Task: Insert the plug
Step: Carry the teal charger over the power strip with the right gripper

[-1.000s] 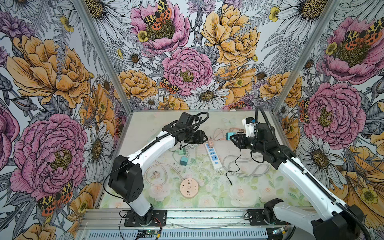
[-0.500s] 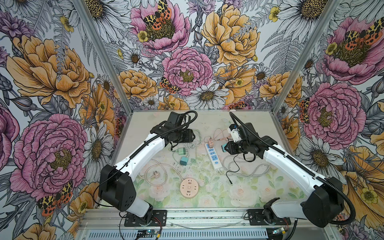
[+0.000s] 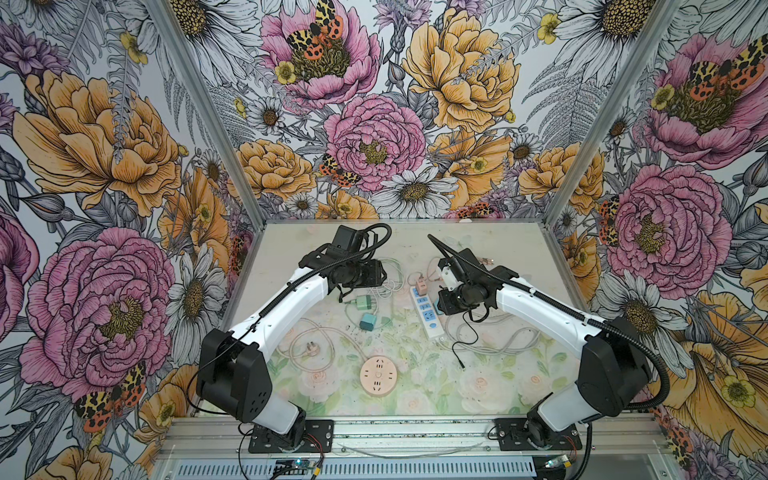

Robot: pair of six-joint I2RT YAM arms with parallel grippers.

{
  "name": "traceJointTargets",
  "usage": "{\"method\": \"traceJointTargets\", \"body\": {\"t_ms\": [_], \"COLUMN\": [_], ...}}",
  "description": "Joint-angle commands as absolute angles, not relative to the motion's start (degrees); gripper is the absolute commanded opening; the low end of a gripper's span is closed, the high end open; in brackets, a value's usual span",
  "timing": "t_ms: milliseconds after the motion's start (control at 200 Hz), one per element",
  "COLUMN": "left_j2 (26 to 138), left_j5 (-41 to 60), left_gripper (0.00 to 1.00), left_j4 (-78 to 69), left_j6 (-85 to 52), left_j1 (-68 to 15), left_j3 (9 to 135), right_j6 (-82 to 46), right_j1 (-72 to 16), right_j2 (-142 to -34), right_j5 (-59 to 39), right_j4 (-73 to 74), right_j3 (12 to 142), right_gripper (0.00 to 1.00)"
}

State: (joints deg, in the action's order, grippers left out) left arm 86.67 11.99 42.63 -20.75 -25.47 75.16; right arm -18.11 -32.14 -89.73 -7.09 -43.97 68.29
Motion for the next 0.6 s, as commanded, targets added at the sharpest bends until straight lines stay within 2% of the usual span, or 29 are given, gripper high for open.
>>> {"method": "traceJointTargets", "body": {"t_ms": [0,595], "left_j2": [86.8,87.3], "left_j5": [12.1,13.4], "left_gripper": [0.53,0.53], "left_j4": [41.8,41.7], "left_j6": [-19.8,-19.2], "left_j1": [-24.4,-22.2], "left_j3": [74.2,73.7], "right_j6": [-17.8,-16.3], "right_j1": [-32.8,-33.9], "right_j2": [-91.2,-97.4], "right_j5": [-6.5,-3.4], "right_j4": [-43.4,-43.4], "right_j3": [70.9,72.8], "right_gripper": [0.00,0.00]}}
